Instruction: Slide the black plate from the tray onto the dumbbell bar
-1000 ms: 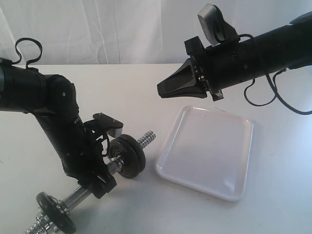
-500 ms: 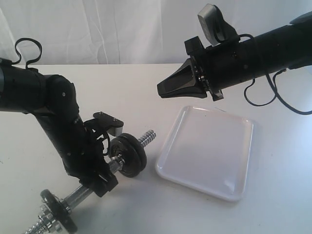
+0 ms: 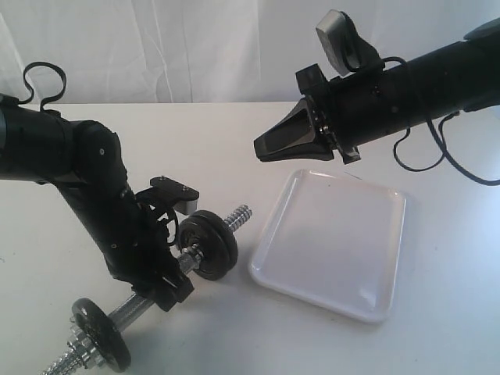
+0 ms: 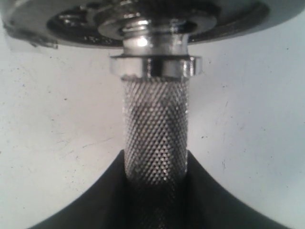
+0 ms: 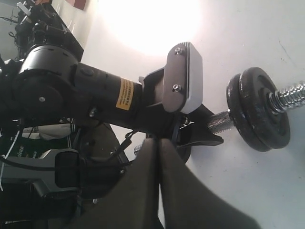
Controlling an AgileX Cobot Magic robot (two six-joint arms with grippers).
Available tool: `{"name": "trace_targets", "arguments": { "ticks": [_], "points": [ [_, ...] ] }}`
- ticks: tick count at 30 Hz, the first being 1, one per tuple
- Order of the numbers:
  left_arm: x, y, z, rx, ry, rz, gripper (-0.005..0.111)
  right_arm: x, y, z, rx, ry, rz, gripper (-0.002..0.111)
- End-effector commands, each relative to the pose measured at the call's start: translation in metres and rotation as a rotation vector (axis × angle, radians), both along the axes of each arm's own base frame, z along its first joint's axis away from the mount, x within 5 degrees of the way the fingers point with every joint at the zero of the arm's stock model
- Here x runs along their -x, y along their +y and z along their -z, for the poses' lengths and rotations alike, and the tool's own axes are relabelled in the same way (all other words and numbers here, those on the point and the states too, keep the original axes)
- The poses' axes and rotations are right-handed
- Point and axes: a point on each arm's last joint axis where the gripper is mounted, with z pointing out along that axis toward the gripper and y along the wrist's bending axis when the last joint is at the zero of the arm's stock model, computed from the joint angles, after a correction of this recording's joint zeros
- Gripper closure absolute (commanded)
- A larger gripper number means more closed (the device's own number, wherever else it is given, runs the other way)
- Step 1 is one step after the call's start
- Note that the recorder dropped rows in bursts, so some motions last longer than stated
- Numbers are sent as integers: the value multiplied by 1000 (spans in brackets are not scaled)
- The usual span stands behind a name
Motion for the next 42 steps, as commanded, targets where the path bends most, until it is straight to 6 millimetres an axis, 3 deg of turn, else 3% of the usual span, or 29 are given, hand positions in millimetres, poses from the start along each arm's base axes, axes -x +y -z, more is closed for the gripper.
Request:
{"name": "trace_targets", "arguments": {
  "ticks": [1, 20, 32, 42],
  "points": [
    [-3, -4, -11, 60, -49, -38, 107, 2, 0, -4, 5, -22, -14, 108],
    [-9, -6, -12, 83, -113, -50, 107, 3, -2, 0, 45, 22, -7, 108],
    [-6, -5, -31, 125, -168, -39, 107, 3, -2, 0, 45, 22, -7, 108],
    [-8, -6, -35, 149, -211, -37, 107, 3, -2, 0, 47, 21, -8, 108]
  ]
}}
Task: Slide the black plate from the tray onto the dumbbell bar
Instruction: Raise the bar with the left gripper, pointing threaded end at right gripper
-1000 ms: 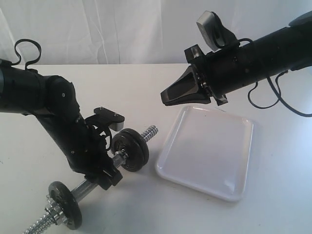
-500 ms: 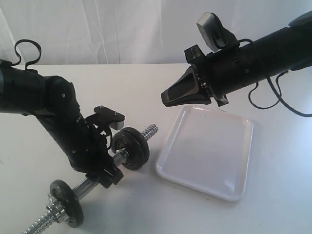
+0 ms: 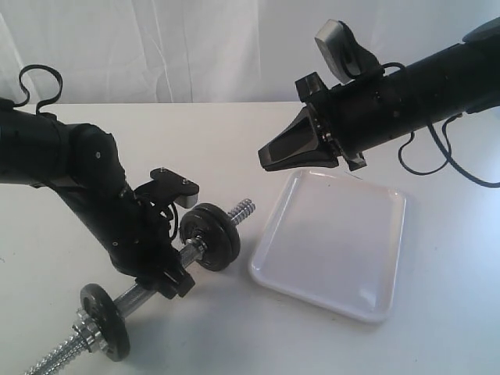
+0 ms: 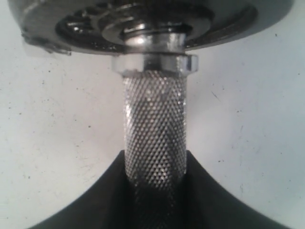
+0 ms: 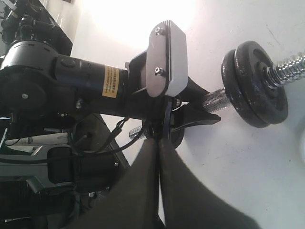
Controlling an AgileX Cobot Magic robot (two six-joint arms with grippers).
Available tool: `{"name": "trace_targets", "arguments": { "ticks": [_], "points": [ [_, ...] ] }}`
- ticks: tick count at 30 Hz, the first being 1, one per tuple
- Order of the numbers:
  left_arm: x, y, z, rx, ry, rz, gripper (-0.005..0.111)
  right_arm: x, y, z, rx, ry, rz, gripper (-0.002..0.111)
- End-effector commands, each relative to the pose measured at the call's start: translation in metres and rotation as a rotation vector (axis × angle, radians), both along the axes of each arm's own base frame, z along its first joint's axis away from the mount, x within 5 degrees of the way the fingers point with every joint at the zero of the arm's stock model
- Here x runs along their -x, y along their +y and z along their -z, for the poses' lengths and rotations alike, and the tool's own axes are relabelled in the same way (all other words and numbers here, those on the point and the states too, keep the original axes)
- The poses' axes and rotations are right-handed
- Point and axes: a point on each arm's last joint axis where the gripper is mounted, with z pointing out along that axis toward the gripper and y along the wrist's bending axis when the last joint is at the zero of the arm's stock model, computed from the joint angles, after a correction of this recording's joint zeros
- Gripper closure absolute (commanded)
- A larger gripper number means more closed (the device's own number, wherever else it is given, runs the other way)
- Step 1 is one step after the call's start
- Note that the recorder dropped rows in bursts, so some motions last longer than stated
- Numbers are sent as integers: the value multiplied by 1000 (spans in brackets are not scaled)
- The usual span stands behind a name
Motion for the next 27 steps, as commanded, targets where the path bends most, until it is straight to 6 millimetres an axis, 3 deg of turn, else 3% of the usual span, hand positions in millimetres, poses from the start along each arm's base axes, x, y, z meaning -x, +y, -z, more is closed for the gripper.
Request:
{"name": "trace_targets", "arguments": {
  "ticks": [1, 27],
  "points": [
    [-4, -5, -33, 120, -110, -45, 107, 2, 0, -4, -2, -14, -8, 108],
    [-5, -1, -49, 186, -241, -93, 107, 2, 0, -4, 0, -14, -9, 108]
  ]
}}
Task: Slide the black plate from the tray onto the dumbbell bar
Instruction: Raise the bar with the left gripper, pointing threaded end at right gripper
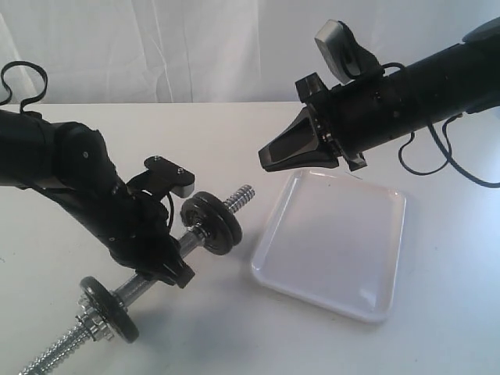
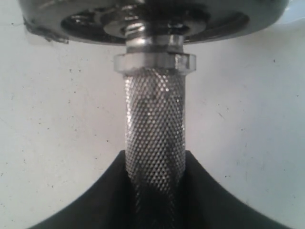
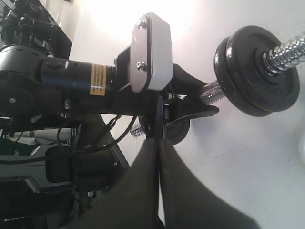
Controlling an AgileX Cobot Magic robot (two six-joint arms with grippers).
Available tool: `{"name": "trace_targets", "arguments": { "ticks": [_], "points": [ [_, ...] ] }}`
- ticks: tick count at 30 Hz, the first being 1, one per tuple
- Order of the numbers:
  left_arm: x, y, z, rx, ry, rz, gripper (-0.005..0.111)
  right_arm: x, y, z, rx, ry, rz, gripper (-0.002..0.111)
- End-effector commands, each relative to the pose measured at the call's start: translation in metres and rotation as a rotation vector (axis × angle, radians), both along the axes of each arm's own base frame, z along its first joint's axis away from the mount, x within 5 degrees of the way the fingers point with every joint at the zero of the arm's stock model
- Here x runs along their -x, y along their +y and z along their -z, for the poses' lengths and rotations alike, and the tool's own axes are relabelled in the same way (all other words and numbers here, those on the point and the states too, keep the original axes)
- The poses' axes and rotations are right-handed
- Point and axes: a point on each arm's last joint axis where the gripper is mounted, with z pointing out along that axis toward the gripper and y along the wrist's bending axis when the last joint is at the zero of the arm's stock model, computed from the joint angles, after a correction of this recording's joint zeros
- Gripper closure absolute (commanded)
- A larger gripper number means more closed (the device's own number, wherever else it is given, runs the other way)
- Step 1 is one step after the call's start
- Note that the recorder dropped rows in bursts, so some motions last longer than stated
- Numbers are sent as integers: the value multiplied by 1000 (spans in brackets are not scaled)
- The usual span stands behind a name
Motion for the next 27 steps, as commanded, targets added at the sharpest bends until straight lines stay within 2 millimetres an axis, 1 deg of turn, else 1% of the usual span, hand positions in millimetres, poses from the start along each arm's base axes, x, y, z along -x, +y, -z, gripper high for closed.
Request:
{"name": "trace_targets", "arguments": {
  "ticks": [1, 3, 8, 12, 15, 18, 22, 27],
  "points": [
    [-7, -5, -39, 147, -151, -72, 107, 2, 0, -4, -2, -14, -8, 108],
    [-9, -6, -43, 158, -158, -76, 107, 2, 0, -4, -2, -14, -8, 108],
    [-19, -13, -62, 200, -207, -76, 107, 2, 0, -4, -2, -14, -8, 108],
    [-23, -16, -71, 229, -230, -85, 107, 2, 0, -4, -2, -14, -8, 108],
    [-26, -18, -73, 236, -233, -88, 107, 2, 0, -4, -2, -12, -7, 108],
    [-31, -22, -69, 238, -219, -93, 107, 2, 0, -4, -2, -12, -7, 108],
    [-42, -29, -62, 247, -214, -109, 107, 2, 0, -4, -2, -10, -6, 108],
    [-57, -40, -64, 281, -230, -128, 107, 2, 0, -4, -1, -11, -6, 108]
  ]
}}
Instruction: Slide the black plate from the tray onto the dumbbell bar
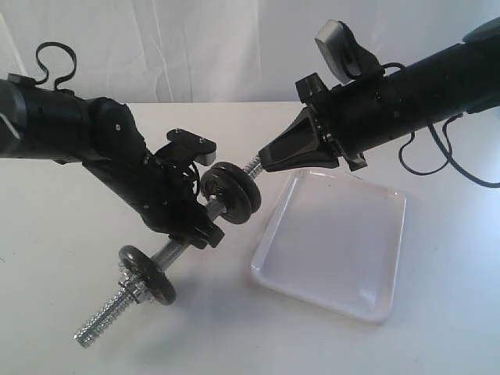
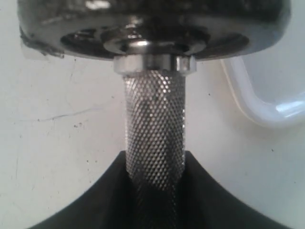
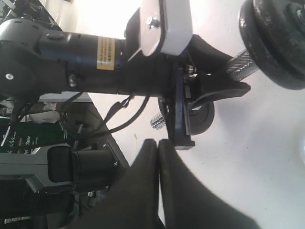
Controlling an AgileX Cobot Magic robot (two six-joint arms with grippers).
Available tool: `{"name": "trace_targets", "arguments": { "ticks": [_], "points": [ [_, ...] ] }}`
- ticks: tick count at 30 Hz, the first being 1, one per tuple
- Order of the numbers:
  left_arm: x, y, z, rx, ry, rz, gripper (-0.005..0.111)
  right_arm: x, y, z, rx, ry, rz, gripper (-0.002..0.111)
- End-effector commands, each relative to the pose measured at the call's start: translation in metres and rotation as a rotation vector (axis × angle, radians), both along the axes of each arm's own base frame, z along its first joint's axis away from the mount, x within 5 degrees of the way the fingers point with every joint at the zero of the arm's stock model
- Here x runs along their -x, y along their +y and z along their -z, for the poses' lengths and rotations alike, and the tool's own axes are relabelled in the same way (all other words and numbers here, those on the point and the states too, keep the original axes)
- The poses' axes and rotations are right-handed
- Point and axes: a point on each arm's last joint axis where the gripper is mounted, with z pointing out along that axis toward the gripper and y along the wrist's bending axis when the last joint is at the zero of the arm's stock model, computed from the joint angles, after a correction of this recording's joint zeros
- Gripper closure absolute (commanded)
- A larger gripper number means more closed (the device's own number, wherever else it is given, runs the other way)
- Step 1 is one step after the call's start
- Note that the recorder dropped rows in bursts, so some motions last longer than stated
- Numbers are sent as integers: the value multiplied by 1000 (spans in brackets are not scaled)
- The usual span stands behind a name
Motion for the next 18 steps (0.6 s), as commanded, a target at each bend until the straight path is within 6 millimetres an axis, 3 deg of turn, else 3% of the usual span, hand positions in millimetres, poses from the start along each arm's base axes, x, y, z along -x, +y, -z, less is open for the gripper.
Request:
{"name": "trace_targets", "arguments": {
  "ticks": [1, 18],
  "points": [
    [-24, -16, -52, 211, -174, -105, 107, 2, 0, -4, -1, -10, -6, 108],
    [-70, -46, -50, 290, -220, -152, 107, 2, 0, -3, 5, -1, -3, 108]
  ]
}}
